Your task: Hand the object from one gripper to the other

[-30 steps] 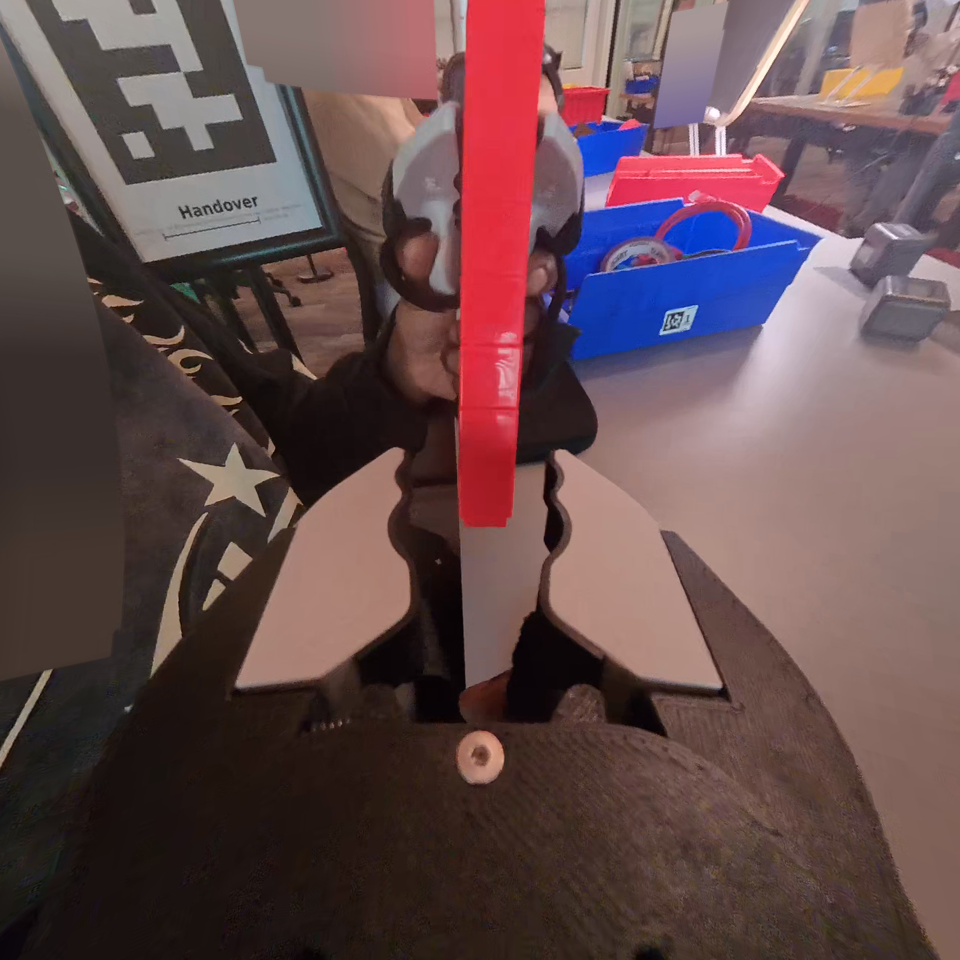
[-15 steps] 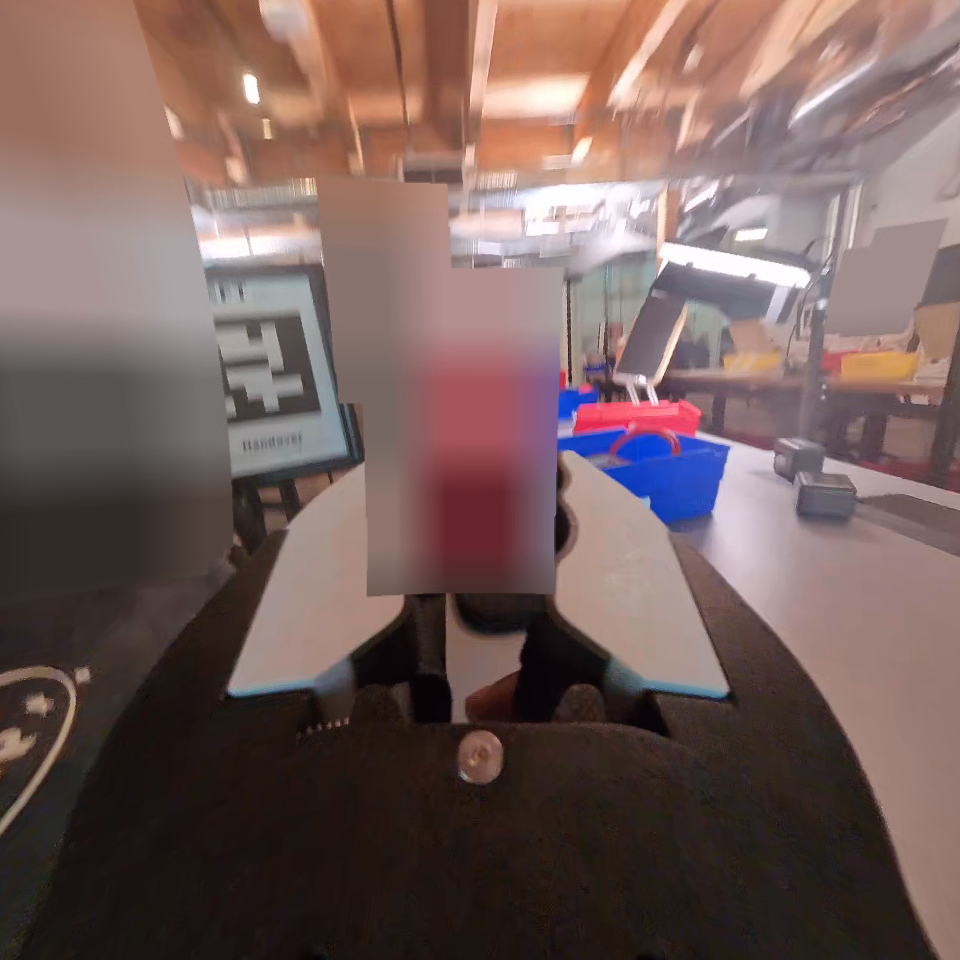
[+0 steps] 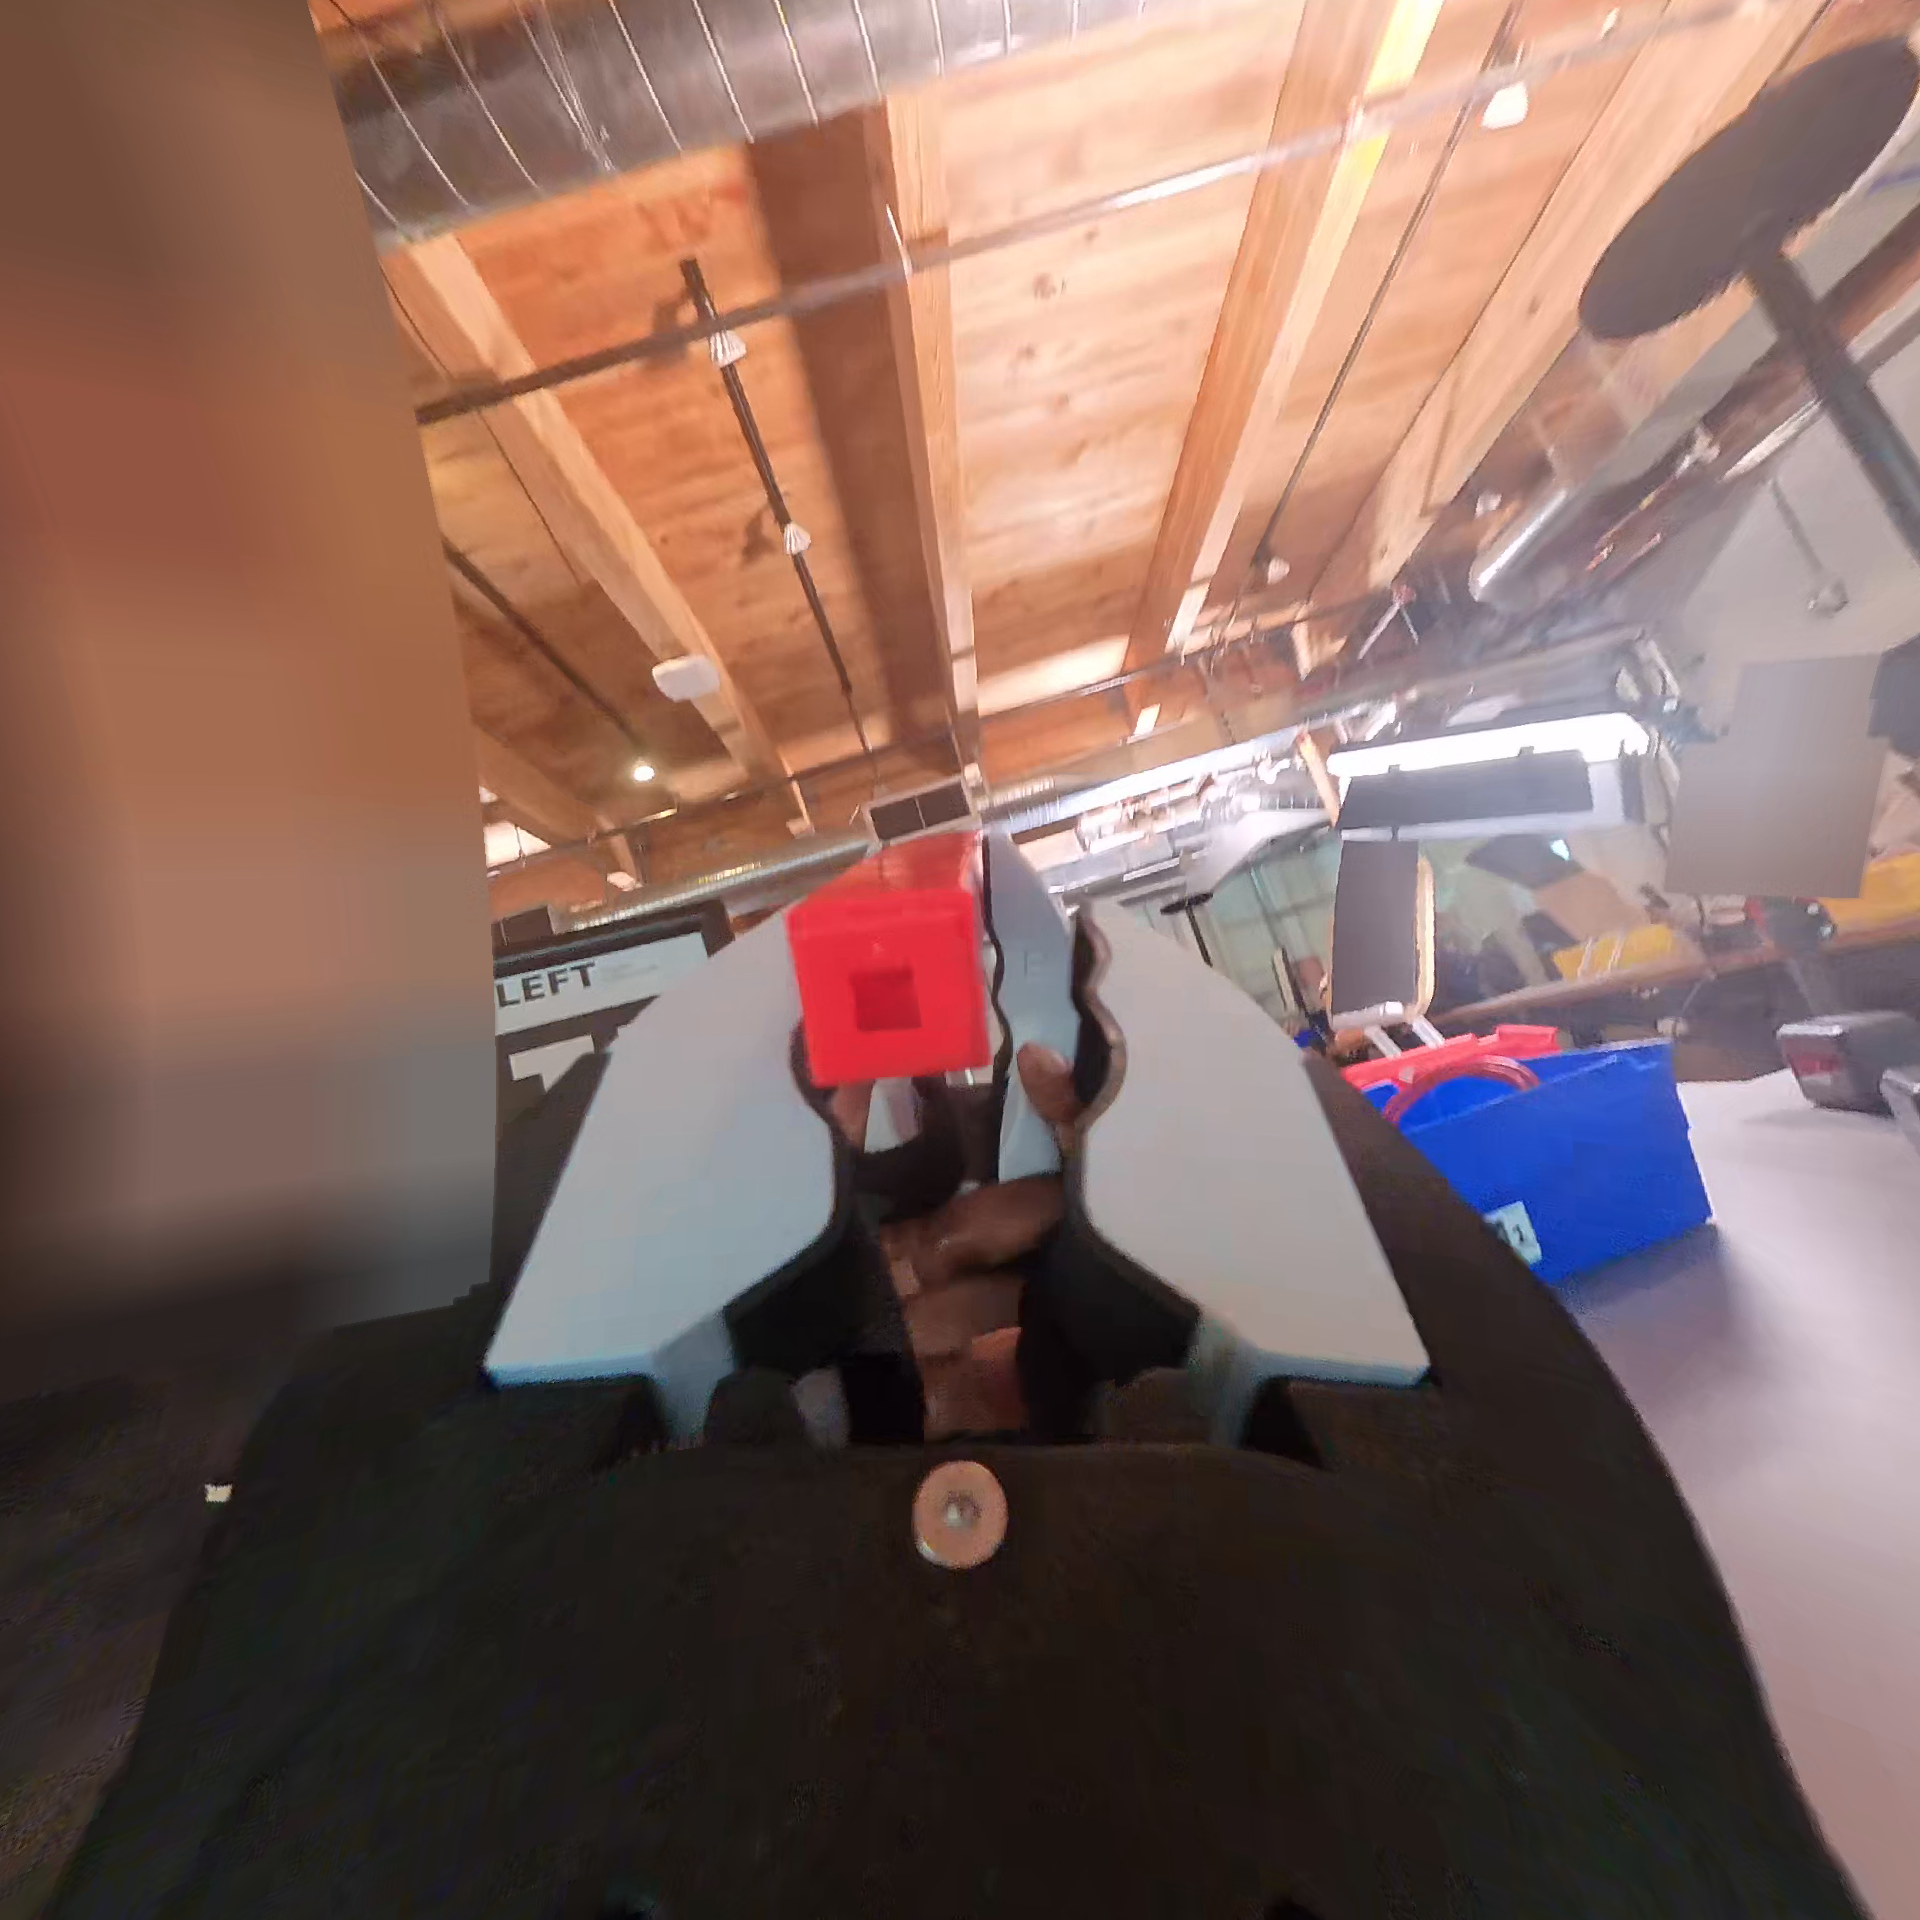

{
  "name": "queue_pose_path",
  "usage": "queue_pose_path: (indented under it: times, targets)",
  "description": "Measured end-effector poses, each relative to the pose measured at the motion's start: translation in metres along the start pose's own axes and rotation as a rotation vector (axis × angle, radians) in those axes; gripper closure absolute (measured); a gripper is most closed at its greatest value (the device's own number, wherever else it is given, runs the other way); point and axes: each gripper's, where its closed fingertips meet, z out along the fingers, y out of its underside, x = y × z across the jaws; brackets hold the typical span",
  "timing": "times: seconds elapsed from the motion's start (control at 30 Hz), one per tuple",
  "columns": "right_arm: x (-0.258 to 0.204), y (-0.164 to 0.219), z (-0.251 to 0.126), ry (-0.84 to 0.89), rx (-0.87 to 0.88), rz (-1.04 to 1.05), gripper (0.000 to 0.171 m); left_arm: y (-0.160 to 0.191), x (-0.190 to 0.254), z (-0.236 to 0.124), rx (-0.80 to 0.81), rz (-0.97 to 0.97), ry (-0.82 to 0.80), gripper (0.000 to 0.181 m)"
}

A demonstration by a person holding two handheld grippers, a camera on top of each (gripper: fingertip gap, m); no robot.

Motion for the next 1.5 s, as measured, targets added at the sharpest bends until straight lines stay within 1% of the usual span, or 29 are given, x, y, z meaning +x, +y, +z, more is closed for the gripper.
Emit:
queue_pose_path:
  times: [0.03, 0.07, 0.2, 0.27, 0.33, 0.37, 0.43, 0.47, 0.57, 0.63, 0.7, 0.77, 0.83, 0.87, 0.93, 1.07, 1.1, 1.2, 1.23, 1.3, 1.4, 1.47, 1.5]
  targets:
    - [-0.003, -0.004, -0.002, -0.013, 0.021, -0.015, 0.143, 0.003, 0.0, 0.001, -0.011, 0.01, -0.004, 0.16]
    - [-0.004, -0.007, -0.003, -0.019, 0.027, -0.027, 0.148, 0.005, 0.0, 0.001, -0.023, 0.013, -0.005, 0.16]
    - [-0.008, -0.017, -0.005, -0.045, -0.006, -0.052, 0.148, 0.012, 0.004, 0.004, -0.114, 0.02, 0.059, 0.159]
    - [-0.01, -0.031, -0.007, -0.048, -0.006, -0.075, 0.148, 0.012, 0.002, 0.004, -0.199, 0.01, 0.104, 0.148]
    - [-0.01, -0.042, -0.011, -0.048, -0.073, -0.115, 0.148, 0.012, 0.0, -0.003, -0.346, -0.017, 0.191, 0.137]
    - [-0.011, -0.045, -0.014, -0.049, -0.131, -0.137, 0.148, 0.014, -0.003, -0.01, -0.449, -0.033, 0.221, 0.131]
    - [-0.007, -0.042, -0.02, -0.028, -0.3, -0.162, 0.148, 0.017, -0.015, -0.027, -0.645, -0.025, 0.212, 0.121]
    - [-0.006, -0.038, -0.024, -0.019, -0.385, -0.182, 0.148, 0.016, -0.02, -0.034, -0.705, 0.004, 0.185, 0.119]
    - [-0.007, -0.028, -0.036, -0.004, -0.581, -0.259, 0.148, 0.019, -0.026, -0.049, -0.874, 0.151, 0.12, 0.119]
    - [-0.008, -0.023, -0.041, 0.002, -0.65, -0.296, 0.148, 0.031, -0.024, -0.06, -1.014, 0.225, 0.106, 0.119]
    - [-0.01, -0.019, -0.044, 0.003, -0.703, -0.311, 0.148, 0.044, -0.022, -0.064, -1.099, 0.272, 0.106, 0.12]
    - [-0.013, -0.014, -0.046, -0.01, -0.739, -0.322, 0.148, 0.058, -0.015, -0.065, -1.144, 0.275, 0.141, 0.133]
    - [-0.013, -0.012, -0.047, -0.006, -0.755, -0.324, 0.148, 0.07, -0.012, -0.069, -1.196, 0.283, 0.168, 0.154]
    - [-0.013, -0.013, -0.047, 0.0, -0.757, -0.335, 0.148, 0.075, -0.012, -0.07, -1.209, 0.294, 0.18, 0.159]
    - [-0.015, -0.019, -0.044, 0.01, -0.726, -0.362, 0.148, 0.075, -0.013, -0.063, -1.152, 0.299, 0.182, 0.159]
    - [-0.018, -0.051, -0.025, 0.039, -0.413, -0.352, 0.145, 0.066, -0.011, -0.028, -0.822, 0.17, 0.171, 0.159]
    - [-0.015, -0.05, -0.024, 0.047, -0.395, -0.335, 0.143, 0.068, -0.014, -0.023, -0.776, 0.146, 0.154, 0.159]
    - [-0.002, -0.034, -0.024, 0.082, -0.46, -0.309, 0.138, 0.073, -0.018, -0.017, -0.683, 0.083, 0.117, 0.159]
    - [0.001, -0.034, -0.024, 0.097, -0.445, -0.318, 0.147, 0.075, -0.017, -0.016, -0.665, 0.066, 0.117, 0.159]
    - [-0.001, -0.037, -0.023, 0.068, -0.41, -0.303, 0.149, 0.081, -0.015, -0.016, -0.666, 0.03, 0.122, 0.159]
    - [-0.003, -0.032, -0.027, 0.052, -0.478, -0.269, 0.15, 0.096, -0.012, -0.025, -0.78, 0.008, 0.154, 0.158]
    - [-0.003, -0.026, -0.031, 0.061, -0.551, -0.287, 0.15, 0.103, -0.013, -0.031, -0.861, 0.014, 0.153, 0.14]
    - [-0.004, -0.022, -0.032, 0.06, -0.591, -0.289, 0.15, 0.105, -0.012, -0.033, -0.884, 0.026, 0.155, 0.137]
